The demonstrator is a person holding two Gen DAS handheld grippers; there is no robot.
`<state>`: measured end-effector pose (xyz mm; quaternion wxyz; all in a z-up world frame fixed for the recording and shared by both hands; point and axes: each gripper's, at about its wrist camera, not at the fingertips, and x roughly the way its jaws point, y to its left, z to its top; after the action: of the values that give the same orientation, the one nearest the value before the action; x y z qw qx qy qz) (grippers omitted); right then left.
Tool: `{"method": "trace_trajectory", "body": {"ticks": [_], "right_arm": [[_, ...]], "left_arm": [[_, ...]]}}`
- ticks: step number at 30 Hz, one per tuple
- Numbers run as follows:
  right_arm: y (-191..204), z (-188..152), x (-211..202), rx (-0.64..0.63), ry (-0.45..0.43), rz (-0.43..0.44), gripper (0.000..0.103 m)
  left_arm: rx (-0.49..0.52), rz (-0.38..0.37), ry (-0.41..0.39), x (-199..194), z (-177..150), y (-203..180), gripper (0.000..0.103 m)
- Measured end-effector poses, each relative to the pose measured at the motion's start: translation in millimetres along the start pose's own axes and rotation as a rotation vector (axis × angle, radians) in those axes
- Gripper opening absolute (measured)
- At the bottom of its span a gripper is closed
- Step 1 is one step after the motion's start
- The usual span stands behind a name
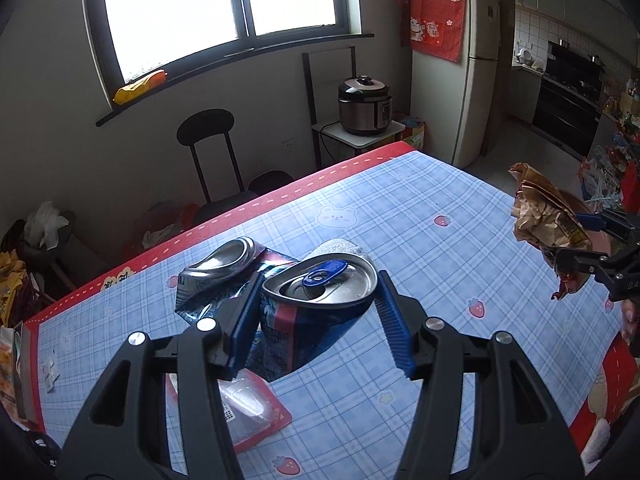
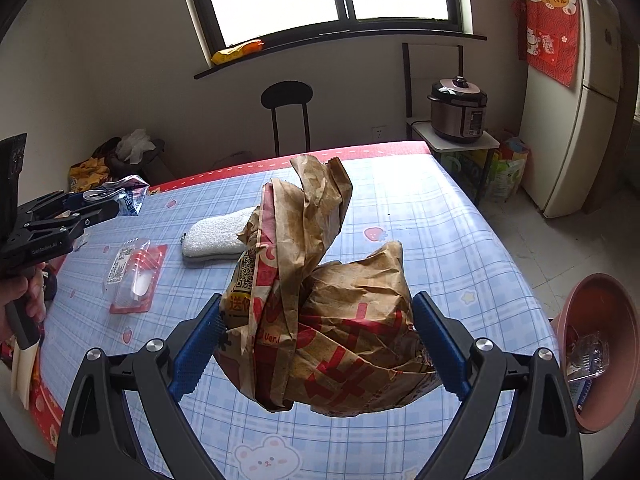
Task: Collect trash
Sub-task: 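Carry the paper bag over the bin and open the right gripper, then lower the blue can into the bin and open the left gripper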
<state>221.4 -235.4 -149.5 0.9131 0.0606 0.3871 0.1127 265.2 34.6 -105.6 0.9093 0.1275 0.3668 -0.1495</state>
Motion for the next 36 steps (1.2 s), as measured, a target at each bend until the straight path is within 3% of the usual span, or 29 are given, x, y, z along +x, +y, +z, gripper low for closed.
{"method": "trace_trajectory", "body": {"ticks": [8, 22, 29, 36], "right_arm": [[-71, -18, -48, 0.076, -0.041, -0.066, 0.09], [-236, -51, -121, 0.219, -0.059, -0.255, 0.09], [-314, -57, -130, 0.257, -0.031, -0.346, 0.09], [-359, -53, -113, 0.288, 0.008, -0.335, 0.091]], "left_arm": [[0.054, -0.05, -0.052, -20, 30, -75, 0.057], [0.11, -0.171, -0.103, -24, 73, -216, 0.057], [0.119, -0.223, -0.112, -15, 88, -270, 0.057], [0.119, -0.243, -0.106, -7, 92, -308, 0.057]]}}
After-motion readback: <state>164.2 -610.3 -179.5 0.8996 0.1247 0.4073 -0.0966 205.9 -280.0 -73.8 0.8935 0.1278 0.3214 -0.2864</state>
